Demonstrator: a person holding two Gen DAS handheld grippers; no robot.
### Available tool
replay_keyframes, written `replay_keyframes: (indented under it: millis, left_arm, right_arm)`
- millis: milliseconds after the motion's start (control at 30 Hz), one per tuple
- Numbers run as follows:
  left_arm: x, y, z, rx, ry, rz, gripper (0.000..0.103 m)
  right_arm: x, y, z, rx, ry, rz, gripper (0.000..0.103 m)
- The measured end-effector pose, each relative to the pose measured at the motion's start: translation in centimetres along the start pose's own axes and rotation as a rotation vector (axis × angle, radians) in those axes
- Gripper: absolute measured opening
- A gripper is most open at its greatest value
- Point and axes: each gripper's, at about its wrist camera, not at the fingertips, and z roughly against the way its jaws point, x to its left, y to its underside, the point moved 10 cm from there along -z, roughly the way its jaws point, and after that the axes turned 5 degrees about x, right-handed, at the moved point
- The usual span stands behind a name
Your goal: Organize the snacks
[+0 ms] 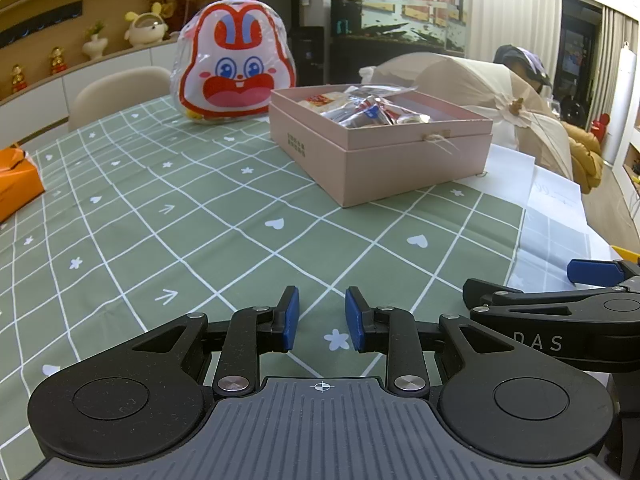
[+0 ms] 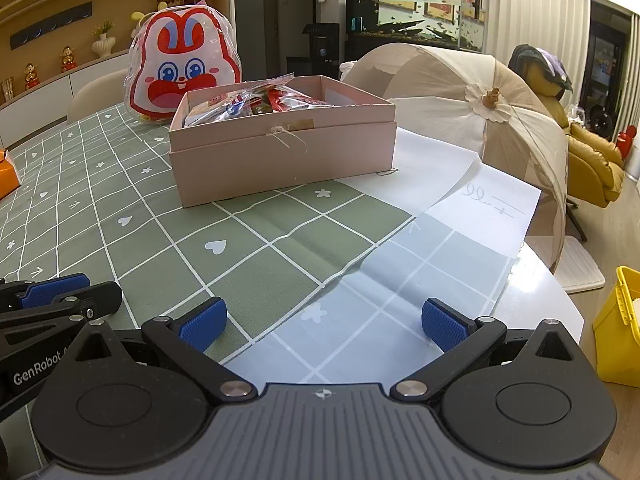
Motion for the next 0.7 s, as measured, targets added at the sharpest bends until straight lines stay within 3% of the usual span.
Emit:
replay_keyframes:
  millis: [700]
  left_arm:
    - [-0.19, -0.02, 0.04, 0.0, 0.002, -0.004, 0.03]
  right_arm:
    - [-0.01, 0.01, 0.0, -0.001, 0.0, 0.0, 0.103]
